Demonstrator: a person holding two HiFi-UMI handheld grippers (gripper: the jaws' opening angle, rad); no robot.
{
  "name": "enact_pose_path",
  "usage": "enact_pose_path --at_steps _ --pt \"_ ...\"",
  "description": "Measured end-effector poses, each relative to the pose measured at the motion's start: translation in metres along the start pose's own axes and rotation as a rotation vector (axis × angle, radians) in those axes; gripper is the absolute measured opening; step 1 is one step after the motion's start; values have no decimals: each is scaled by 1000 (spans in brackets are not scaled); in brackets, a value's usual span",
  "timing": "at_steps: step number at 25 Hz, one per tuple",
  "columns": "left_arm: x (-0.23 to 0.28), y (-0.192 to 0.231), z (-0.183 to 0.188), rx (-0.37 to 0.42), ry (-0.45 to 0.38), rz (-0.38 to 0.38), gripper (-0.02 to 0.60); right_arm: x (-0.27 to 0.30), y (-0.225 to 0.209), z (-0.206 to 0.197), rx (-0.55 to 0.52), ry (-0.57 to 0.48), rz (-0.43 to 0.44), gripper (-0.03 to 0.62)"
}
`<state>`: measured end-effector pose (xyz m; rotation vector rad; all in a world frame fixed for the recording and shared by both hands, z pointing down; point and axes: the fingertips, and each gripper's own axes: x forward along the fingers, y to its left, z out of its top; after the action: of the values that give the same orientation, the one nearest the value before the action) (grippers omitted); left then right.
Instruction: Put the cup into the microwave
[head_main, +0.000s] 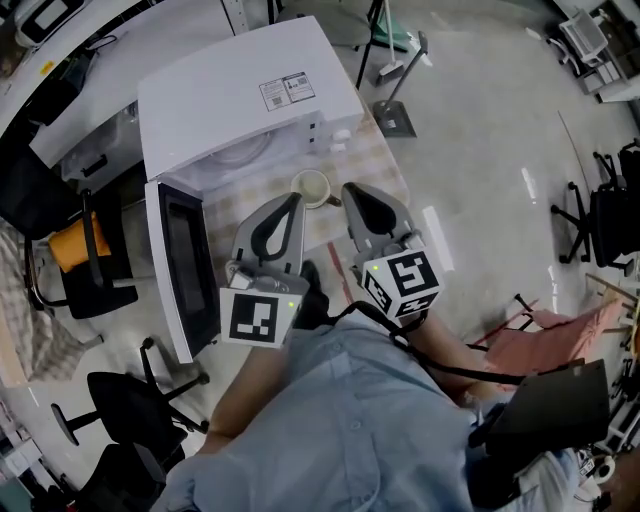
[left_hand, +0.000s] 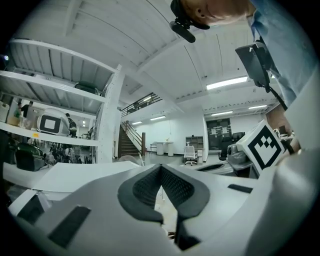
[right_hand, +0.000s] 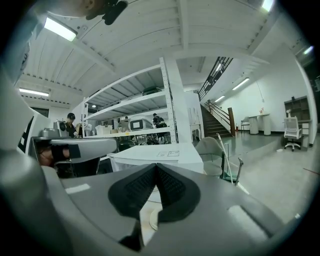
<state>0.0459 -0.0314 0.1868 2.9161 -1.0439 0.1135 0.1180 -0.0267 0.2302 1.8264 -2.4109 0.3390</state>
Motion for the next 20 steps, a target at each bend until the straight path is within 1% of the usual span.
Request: enact_pose_path --at_steps 5,9,13,18,20 --pt "13 8 -1 0 9 -5 5 12 -11 3 6 -5 -6 3" --pt "22 11 1 4 21 18 5 16 -21 6 10 -10 9 3" --pt "30 9 1 7 21 57 5 21 -29 4 9 -11 60 3" --pt "38 0 -12 8 66 98 5 26 -38 -5 -11 4 126 5" --pt "42 -2 -20 -3 79 114 5 28 -40 -11 -18 14 153 6"
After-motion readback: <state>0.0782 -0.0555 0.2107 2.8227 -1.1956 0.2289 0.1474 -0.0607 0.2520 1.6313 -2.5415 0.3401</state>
